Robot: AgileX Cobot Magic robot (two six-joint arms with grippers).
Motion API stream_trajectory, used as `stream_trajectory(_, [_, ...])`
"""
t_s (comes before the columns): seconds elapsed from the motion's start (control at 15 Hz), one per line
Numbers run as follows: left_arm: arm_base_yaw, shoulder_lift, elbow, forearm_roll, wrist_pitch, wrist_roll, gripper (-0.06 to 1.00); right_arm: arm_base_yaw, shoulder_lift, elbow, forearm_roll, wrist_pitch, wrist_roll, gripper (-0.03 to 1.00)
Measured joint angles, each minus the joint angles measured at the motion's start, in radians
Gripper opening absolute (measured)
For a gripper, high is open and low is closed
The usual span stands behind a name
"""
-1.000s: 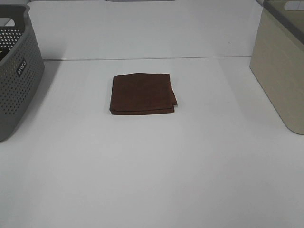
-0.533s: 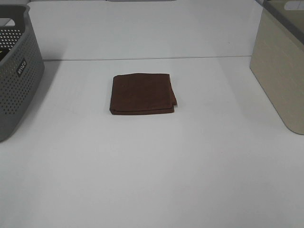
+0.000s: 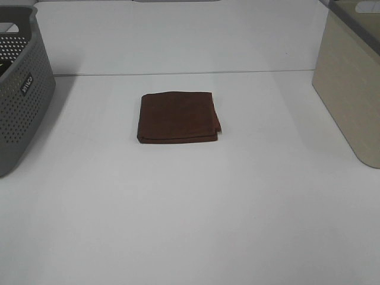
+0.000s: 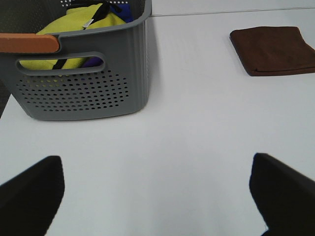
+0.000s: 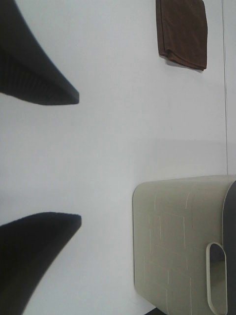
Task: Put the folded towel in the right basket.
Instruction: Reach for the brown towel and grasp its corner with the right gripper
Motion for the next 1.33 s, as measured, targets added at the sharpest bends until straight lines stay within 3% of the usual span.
stream_trajectory(1.13, [0.000, 0.000, 0.000, 0.000, 0.000, 0.000, 0.97, 0.000, 0.008, -0.005, 0.004, -0.007, 0.000, 0.61])
stream_trajectory(1.2, [0.000, 0.000, 0.000, 0.000, 0.000, 0.000, 0.97, 0.000, 0.018, -0.008, 0.007, -0.016, 0.000, 0.61])
stream_trajectory(1.33, [0.000, 0.000, 0.000, 0.000, 0.000, 0.000, 0.97, 0.000, 0.181, -0.040, 0.038, -0.166, 0.000, 0.61])
